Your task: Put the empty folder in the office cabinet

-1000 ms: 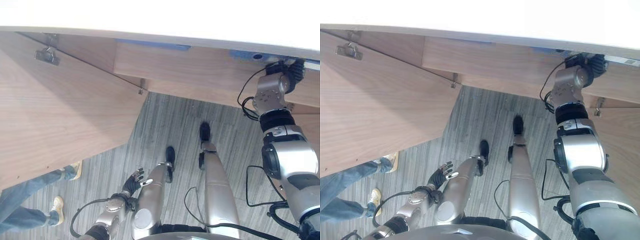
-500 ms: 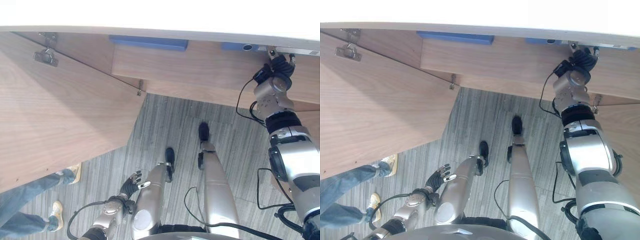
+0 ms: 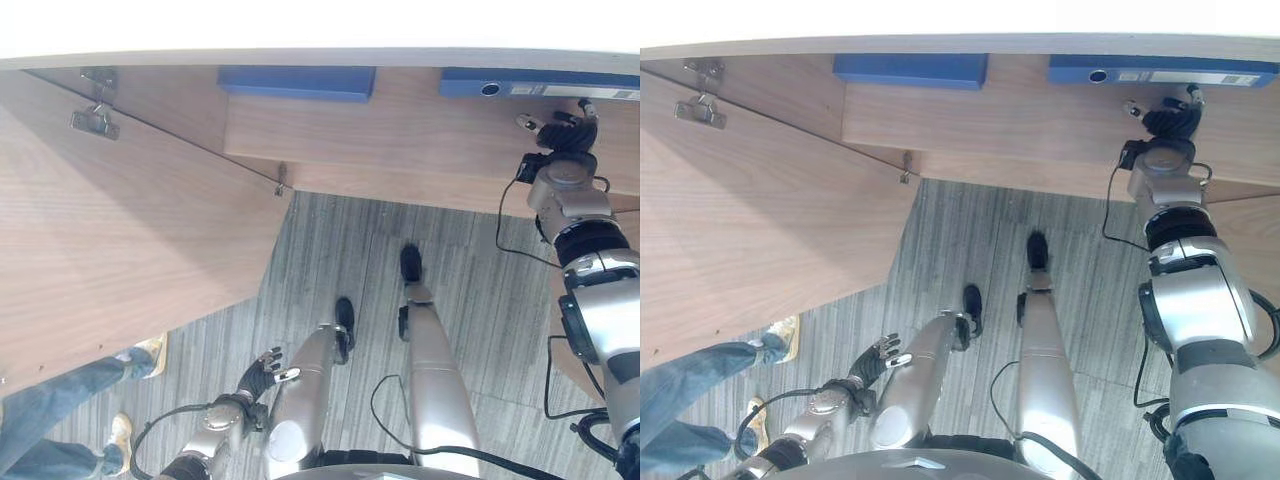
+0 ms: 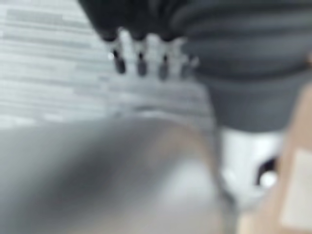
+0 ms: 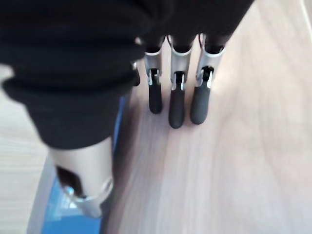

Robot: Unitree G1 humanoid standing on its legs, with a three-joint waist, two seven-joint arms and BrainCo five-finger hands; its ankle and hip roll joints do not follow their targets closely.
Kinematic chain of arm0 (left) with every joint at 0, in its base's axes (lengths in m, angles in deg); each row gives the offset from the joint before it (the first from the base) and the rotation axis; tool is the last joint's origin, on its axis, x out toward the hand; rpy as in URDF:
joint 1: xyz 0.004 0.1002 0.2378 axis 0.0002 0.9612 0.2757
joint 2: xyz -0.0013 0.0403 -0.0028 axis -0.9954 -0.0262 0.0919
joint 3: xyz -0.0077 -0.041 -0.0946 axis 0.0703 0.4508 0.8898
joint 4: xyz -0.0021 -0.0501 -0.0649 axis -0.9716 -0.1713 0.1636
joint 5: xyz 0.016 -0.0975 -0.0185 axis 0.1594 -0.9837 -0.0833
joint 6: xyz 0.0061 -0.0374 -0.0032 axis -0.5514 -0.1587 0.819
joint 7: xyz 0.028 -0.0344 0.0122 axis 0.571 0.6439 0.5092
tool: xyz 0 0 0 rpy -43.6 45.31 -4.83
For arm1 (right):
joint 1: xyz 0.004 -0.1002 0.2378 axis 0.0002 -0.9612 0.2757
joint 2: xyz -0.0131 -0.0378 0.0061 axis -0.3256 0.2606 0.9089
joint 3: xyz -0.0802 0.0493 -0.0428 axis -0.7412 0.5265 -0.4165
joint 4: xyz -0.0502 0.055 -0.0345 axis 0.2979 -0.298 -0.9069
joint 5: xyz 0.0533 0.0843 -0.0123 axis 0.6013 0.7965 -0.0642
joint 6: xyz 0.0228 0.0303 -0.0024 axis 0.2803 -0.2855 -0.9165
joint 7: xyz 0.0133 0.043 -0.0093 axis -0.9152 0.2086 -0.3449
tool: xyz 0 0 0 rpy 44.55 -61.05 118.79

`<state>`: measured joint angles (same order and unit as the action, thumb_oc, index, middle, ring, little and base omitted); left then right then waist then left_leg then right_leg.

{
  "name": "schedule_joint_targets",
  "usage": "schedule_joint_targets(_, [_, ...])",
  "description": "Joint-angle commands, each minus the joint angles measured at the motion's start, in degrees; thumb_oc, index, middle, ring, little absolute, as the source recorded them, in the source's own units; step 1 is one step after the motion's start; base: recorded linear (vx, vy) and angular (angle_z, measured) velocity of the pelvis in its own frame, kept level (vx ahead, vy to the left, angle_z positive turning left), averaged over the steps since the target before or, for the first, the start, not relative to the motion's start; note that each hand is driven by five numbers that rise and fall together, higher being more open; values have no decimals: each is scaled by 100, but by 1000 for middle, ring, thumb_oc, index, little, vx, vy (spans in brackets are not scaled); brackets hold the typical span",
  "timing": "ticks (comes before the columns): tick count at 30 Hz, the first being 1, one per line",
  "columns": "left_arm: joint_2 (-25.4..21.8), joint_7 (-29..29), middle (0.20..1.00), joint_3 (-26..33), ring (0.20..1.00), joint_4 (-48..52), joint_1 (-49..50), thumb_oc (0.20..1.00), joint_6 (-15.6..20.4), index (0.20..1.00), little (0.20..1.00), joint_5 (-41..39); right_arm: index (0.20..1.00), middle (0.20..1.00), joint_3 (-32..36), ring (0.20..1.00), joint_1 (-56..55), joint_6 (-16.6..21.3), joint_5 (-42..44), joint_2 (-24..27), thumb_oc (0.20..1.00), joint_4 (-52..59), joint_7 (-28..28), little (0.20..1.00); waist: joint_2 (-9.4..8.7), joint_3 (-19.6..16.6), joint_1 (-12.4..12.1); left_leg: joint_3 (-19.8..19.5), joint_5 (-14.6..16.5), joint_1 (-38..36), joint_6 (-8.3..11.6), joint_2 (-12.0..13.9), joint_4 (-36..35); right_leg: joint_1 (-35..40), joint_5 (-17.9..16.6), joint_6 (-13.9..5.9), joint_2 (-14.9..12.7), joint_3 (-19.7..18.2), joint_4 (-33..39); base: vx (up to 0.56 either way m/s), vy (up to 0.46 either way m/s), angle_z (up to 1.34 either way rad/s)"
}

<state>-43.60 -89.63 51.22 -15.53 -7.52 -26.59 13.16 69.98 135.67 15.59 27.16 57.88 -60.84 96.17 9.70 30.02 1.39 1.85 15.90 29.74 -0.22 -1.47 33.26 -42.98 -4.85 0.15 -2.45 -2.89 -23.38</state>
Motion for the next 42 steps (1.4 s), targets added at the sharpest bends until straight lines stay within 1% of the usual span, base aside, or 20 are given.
schedule_joint_targets(1, [-407,-95,1000,22,1000,123,546,1000,-36,1000,1000,4,1000,1000,-409,1000,-236,-630,-768,104,1000,-361,-185,1000,-31,-23,23,155,175,-412,-134,-17,-179,111,820,-154,-94,102,-314,-66,11,-1])
schedule_joint_targets(3, [-435,-105,1000,23,1000,130,544,1000,-12,1000,1000,81,1000,1000,-436,1000,-313,-689,-953,162,1000,-481,-217,1000,-60,-23,28,187,179,-511,-135,2,-199,200,786,-170,-119,137,-222,-81,18,0])
schedule_joint_targets(5, [-442,-117,1000,31,1000,94,549,1000,49,1000,1000,119,1000,1000,-441,1000,-340,-603,-1197,208,1000,-626,-377,1000,-75,-23,27,203,195,-614,-135,6,-191,281,748,-187,-131,152,-145,-86,26,1])
schedule_joint_targets(6, [-466,-122,1000,34,1000,76,537,1000,99,1000,1000,131,1000,1000,-475,1000,-356,-540,-1589,221,1000,-699,-424,1000,-92,-23,28,210,215,-695,-136,11,-177,354,721,-208,-148,160,-91,-66,16,1])
schedule_joint_targets(9, [-557,-59,1000,47,1000,180,476,1000,26,1000,1000,130,1000,1000,-569,1000,-456,-366,-2066,257,1000,-769,-637,1000,-148,-23,18,208,290,-819,-148,20,-177,480,648,-268,-182,191,18,-82,-6,1])
schedule_joint_targets(13, [-615,-31,1000,101,1000,203,412,1000,-45,1000,1000,208,1000,1000,-657,1000,-576,-361,-2450,256,1000,-819,-726,1000,-219,-23,8,237,324,-925,-151,35,-208,573,512,-336,-215,240,187,-79,-9,0])
schedule_joint_targets(15, [-640,18,1000,136,1000,152,339,1000,-43,1000,1000,217,1000,1000,-743,1000,-726,-207,-2478,221,1000,-847,-726,1000,-297,-23,1,255,359,-1057,-163,45,-313,739,421,-372,-242,280,394,-169,-1,-8])
schedule_joint_targets(16, [-646,32,1000,164,1000,145,282,1000,-45,1000,1000,216,1000,1000,-760,1000,-744,-114,-2511,217,1000,-820,-723,1000,-405,-23,44,310,198,-1015,-164,-21,-389,738,222,-346,-323,267,561,-223,10,-14])
schedule_joint_targets(17, [-637,22,1000,184,1000,107,253,1000,-34,1000,1000,228,1000,1000,-763,1000,-817,-16,-2485,198,1000,-811,-711,1000,-426,-23,54,310,183,-1082,-161,-28,-431,800,194,-356,-326,263,618,-218,27,-10])
schedule_joint_targets(20, [-591,37,1000,263,1000,41,178,1000,26,1000,1000,311,1000,1000,-700,1000,-1095,443,-2348,152,1000,-703,-665,1000,-478,-23,104,321,173,-1377,-150,-45,-546,1013,101,-387,-330,230,811,-163,83,0])
schedule_joint_targets(21, [-554,57,1000,321,1000,-5,136,1000,68,1000,1000,377,1000,1000,-624,1000,-1299,741,-2270,104,1000,-581,-655,1000,-509,-23,137,352,197,-1575,-147,-68,-601,1125,15,-417,-358,238,940,-146,113,5])
schedule_joint_targets(22, [-522,62,1000,377,1000,-33,128,1000,66,1000,1000,426,1000,1000,-604,1000,-1401,826,-2245,87,1000,-492,-708,1000,-530,-23,152,368,222,-1672,-150,-72,-609,1182,-16,-432,-376,242,994,-186,152,-6])
schedule_joint_targets(24, [-450,123,1000,519,1000,-122,72,1000,168,1000,1000,448,1000,1000,-567,1000,-1760,1227,-2214,30,1000,-51,-848,1000,-605,-68,220,406,291,-1915,-165,-85,-641,1342,-123,-484,-415,235,1153,-169,143,-23])
schedule_joint_targets(26, [-425,180,1000,641,1000,-116,44,1000,194,1000,1000,424,1000,1000,-587,1000,-2128,1374,-2031,16,1000,448,-797,1000,-665,-145,297,431,285,-2039,-169,-97,-653,1441,-208,-516,-418,200,1299,-179,151,-21])
schedule_joint_targets(29, [-344,389,1000,870,1000,-137,-29,1000,314,1000,1000,356,1000,1000,-514,1000,-2850,1586,-2201,-50,1000,1433,-598,1000,-781,-311,457,485,393,-2290,-224,-149,-741,1602,-388,-588,-433,122,1553,-209,183,-14])
schedule_joint_targets(32, [-243,454,1000,1026,1000,-192,-62,1000,448,1000,1000,314,1000,1000,-398,1000,-3302,1827,-2180,-130,1000,1865,-411,1000,-854,-396,547,505,507,-2449,-289,-198,-837,1670,-504,-647,-447,74,1749,-185,151,-16])
schedule_joint_targets(34, [-157,507,1000,1226,1000,-105,-62,1000,384,1000,1000,249,1000,1000,-156,1000,-3988,2137,-2377,-162,1000,2238,-631,1000,-942,-527,610,512,569,-2622,-352,-264,-910,1883,-578,-716,-463,37,2098,-323,202,1])
schedule_joint_targets(35, [-148,481,1000,1288,1000,-90,-53,1000,376,1000,1000,239,1000,1000,-113,1000,-4181,2173,-2449,-163,1000,2287,-695,1000,-1004,-590,623,508,552,-2666,-371,-310,-960,1936,-625,-748,-506,38,2205,-392,220,5])
schedule_joint_targets(38, [-94,461,1000,1395,1000,-64,13,1000,440,1000,1000,170,1000,1000,16,1000,-4492,2149,-2298,-131,1000,2277,-870,1000,-1039,-708,605,448,565,-2922,-400,-322,-1105,2175,-688,-815,-499,62,2539,-250,135,-1])
schedule_joint_targets(42, [-45,393,1000,1658,1000,102,236,1000,406,1000,1000,235,1000,1000,340,1000,-4963,2177,-2031,-257,1000,2271,-711,1000,-1174,-911,578,377,578,-3144,-491,-385,-1239,2384,-772,-917,-562,77,2830,-204,89,0])
